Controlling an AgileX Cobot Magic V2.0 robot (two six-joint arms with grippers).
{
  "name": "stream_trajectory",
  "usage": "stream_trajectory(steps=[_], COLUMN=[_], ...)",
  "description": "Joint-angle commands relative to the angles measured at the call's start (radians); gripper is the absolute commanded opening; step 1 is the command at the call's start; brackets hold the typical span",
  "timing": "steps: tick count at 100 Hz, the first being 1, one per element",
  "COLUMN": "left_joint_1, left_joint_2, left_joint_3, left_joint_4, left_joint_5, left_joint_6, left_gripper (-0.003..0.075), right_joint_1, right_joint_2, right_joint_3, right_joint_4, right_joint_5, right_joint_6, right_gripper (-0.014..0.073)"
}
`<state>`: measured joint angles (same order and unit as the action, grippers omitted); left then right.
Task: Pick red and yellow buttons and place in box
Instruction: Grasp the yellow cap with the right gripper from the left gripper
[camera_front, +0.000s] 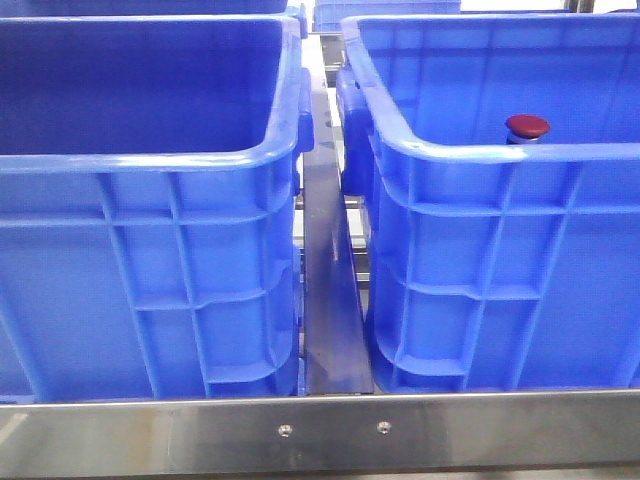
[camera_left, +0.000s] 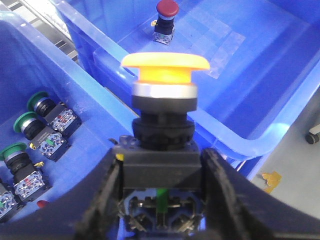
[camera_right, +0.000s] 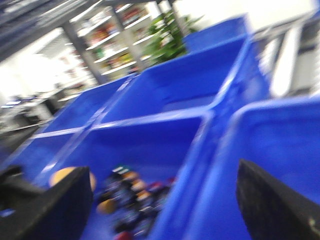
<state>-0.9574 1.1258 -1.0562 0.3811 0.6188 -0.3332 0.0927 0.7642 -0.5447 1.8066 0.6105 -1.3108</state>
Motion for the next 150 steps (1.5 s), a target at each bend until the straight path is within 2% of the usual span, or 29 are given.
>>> stream_trajectory(steps=[1,13,27,68,107,115,134,139,150], left_joint_1=[-0.010,-0.010,-0.010,-0.010,-0.010,-0.010,-0.010,-0.010,-0.010], left_joint_2=[-0.025,-0.025,-0.025,-0.025,-0.025,-0.025,-0.025,-0.025,-0.025], left_joint_3=[-0.034,-0.034,-0.034,-0.034,-0.034,-0.034,-0.034,-0.034,-0.034], left_joint_4=[0.013,0.013,0.012,0.009,0.009,0.009,0.009,0.009,0.011], left_joint_5=[-0.072,-0.072,-0.072,-0.072,-0.072,-0.072,-0.072,-0.072,-0.072], left_joint_6=[-0.001,-0.001,-0.001,-0.001,-0.001,-0.001,-0.001,-0.001,-0.001], left_gripper=[-0.0019,-0.0019,-0.0019,-0.0019,-0.0019,-0.0019,-0.0019,-0.0019,-0.0018], right_joint_1=[-0.005,-0.005,0.009,0.252,0.275,0.275,0.275,0.275,0.275], right_joint_2=[0.065,0.178,0.288,0.484,0.601,0.612,0.616,0.616,0.616], right_joint_3=[-0.033,-0.052,-0.095,-0.278,-0.405,-0.413,-0.415,-0.415,-0.415], right_joint_4=[0.116,0.116,0.116,0.116,0.108,0.108,0.102,0.099,0.096], right_joint_5=[0.170,0.360,0.469,0.380,0.413,0.428,0.450,0.451,0.454], right_joint_6=[0.099,0.156,0.163,0.161,0.161,0.161,0.161,0.161,0.159], right_gripper=[0.0607,0.0607,0.0607,0.0607,0.0602,0.0538,0.0237,0.0207,0.0206])
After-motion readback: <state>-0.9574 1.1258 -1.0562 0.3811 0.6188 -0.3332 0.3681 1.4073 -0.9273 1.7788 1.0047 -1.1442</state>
